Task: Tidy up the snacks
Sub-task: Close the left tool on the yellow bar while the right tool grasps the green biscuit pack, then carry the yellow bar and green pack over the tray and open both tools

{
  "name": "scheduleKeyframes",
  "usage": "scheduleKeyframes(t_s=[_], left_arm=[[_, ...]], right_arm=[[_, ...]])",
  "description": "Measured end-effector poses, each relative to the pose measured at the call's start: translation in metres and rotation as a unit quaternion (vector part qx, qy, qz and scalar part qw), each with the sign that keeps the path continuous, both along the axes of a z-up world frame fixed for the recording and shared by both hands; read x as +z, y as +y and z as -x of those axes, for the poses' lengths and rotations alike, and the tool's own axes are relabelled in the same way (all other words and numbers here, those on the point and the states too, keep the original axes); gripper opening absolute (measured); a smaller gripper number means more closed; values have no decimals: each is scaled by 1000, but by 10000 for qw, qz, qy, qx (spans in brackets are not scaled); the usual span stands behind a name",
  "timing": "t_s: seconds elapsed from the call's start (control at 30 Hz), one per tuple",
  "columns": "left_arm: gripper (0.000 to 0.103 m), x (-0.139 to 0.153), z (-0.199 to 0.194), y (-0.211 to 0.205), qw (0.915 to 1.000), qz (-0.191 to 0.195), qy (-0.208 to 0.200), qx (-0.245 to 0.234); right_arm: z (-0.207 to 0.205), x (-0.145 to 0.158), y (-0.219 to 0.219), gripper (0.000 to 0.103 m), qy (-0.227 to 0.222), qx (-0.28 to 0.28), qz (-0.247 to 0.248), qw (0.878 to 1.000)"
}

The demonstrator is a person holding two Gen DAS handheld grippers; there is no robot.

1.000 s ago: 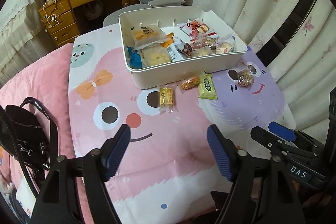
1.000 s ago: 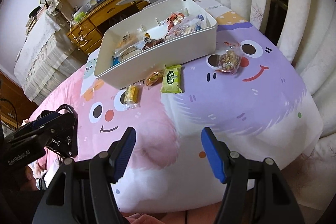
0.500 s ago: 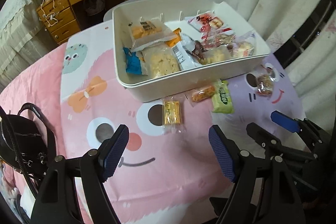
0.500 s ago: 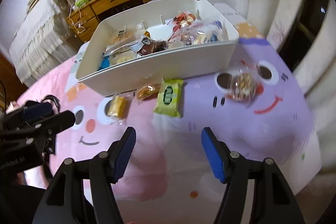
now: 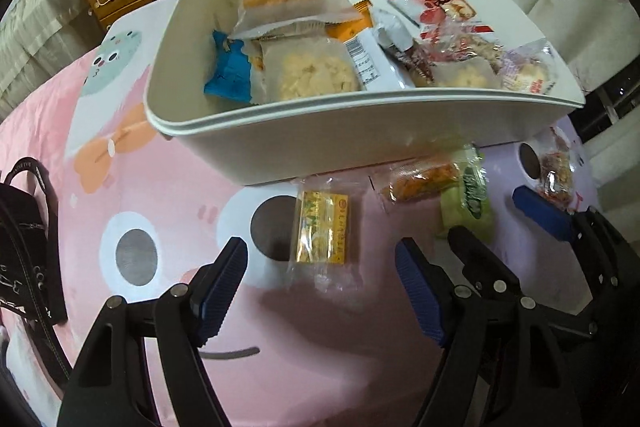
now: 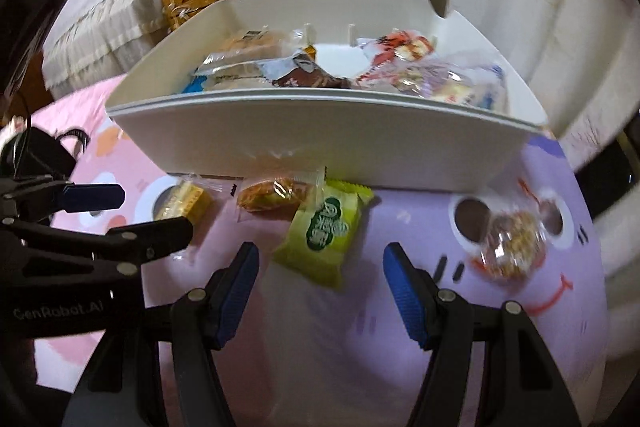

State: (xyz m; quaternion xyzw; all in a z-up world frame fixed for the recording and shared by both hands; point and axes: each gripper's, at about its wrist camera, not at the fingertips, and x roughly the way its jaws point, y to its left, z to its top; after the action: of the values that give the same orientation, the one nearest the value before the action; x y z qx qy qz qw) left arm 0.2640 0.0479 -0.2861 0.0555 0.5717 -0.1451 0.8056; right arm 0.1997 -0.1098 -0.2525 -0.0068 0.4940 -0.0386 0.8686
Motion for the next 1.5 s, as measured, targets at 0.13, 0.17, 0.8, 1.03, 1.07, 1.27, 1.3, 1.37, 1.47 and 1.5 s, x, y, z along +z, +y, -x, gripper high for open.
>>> scheduleKeyframes(t_s=[0.13, 0.17, 0.8, 1.03, 1.07, 1.27, 1.3, 1.37, 1.47, 1.5], left_arm=[[66, -9, -5, -4, 9999, -46, -7, 104], [62, -10, -6, -5, 9999, -22, 8, 140], [24, -17, -9, -5, 9995, -110, -30, 284], [24, 3, 12, 4, 9995, -122, -196, 223], [24, 6, 15, 7, 9994, -113, -223, 231], [24, 33, 34, 25, 9980, -235, -546, 199], [24, 39, 38, 26, 9976, -263, -621, 178], [24, 49, 43, 32, 9970, -266, -714, 150], [24, 62, 54, 42, 9963, -279, -809, 113], [24, 65, 56, 44, 9962, -273, -818, 106]], right_arm=[[-8, -9, -1, 65, -32, 198, 230, 9995], [-8, -10, -2, 65, -27, 206, 195, 9996], [-14, -19, 0, 42, 108, 537, 43, 9985], [-10, -15, -2, 37, 231, 321, 110, 9992], [-9, -13, -2, 37, 230, 276, 97, 9993], [2, 1, 9, 37, 192, 180, 168, 9995], [6, 5, 12, 37, 162, 156, 175, 9996], [13, 11, 18, 37, 103, 116, 182, 9997], [24, 22, 27, 37, 10, 63, 150, 9999], [27, 25, 30, 37, -15, 54, 135, 9999]])
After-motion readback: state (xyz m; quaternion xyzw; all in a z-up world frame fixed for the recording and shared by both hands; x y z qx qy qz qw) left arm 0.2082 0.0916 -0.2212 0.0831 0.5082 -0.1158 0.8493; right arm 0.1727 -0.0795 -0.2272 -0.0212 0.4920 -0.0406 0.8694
